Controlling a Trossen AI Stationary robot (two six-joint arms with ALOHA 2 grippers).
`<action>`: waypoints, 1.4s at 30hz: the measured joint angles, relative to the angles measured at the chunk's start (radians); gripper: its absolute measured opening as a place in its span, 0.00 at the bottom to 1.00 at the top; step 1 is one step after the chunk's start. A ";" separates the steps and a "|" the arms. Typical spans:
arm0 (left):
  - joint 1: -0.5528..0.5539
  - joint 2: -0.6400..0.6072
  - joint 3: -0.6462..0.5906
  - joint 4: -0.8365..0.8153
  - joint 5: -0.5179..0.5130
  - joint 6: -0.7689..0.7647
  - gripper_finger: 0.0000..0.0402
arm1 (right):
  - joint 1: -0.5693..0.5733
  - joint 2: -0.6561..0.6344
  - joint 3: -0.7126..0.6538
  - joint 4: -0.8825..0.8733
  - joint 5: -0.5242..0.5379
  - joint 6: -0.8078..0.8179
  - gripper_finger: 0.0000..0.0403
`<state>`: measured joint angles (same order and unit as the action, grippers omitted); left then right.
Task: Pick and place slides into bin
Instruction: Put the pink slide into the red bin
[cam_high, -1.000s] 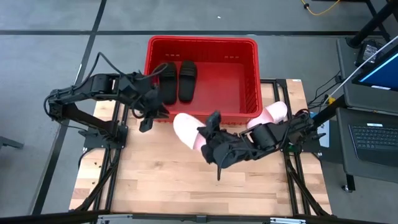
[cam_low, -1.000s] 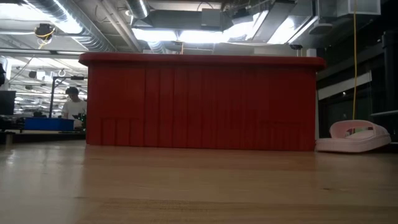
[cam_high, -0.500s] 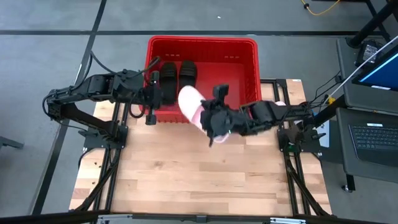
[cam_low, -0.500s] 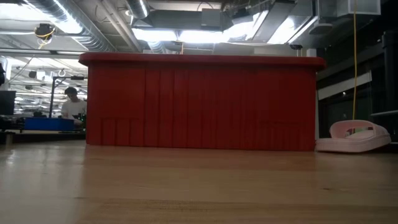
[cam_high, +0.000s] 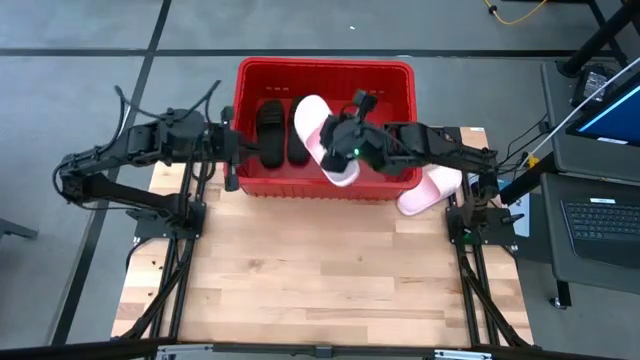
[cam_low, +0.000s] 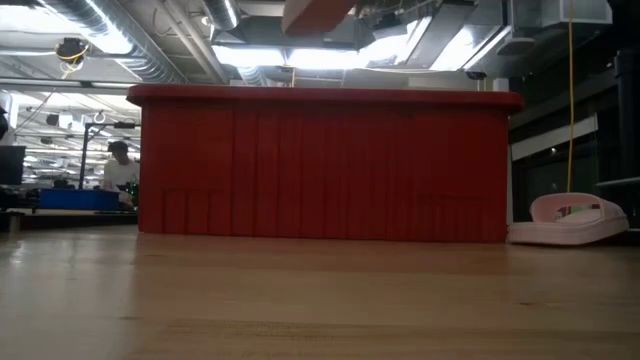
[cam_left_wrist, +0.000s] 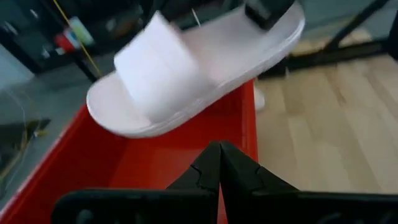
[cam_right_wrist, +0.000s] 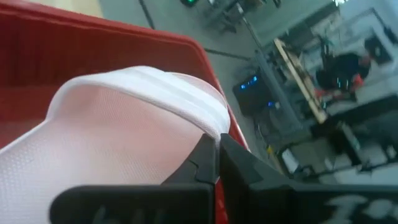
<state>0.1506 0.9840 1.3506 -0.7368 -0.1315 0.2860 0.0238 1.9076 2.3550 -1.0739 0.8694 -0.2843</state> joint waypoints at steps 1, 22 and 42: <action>0.004 -0.026 -0.039 0.047 0.004 0.005 0.00 | -0.015 0.001 -0.001 0.004 -0.005 0.017 0.02; 0.056 -0.201 -0.314 0.323 -0.067 -0.040 0.01 | -0.354 0.001 -0.262 0.133 -0.239 0.200 0.02; 0.055 -0.201 -0.314 0.315 -0.195 -0.029 0.00 | -0.525 -0.005 -0.706 0.563 -0.295 0.302 0.02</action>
<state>0.2058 0.7830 1.0370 -0.4213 -0.3267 0.2569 -0.5008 1.9028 1.6486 -0.5110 0.5747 0.0174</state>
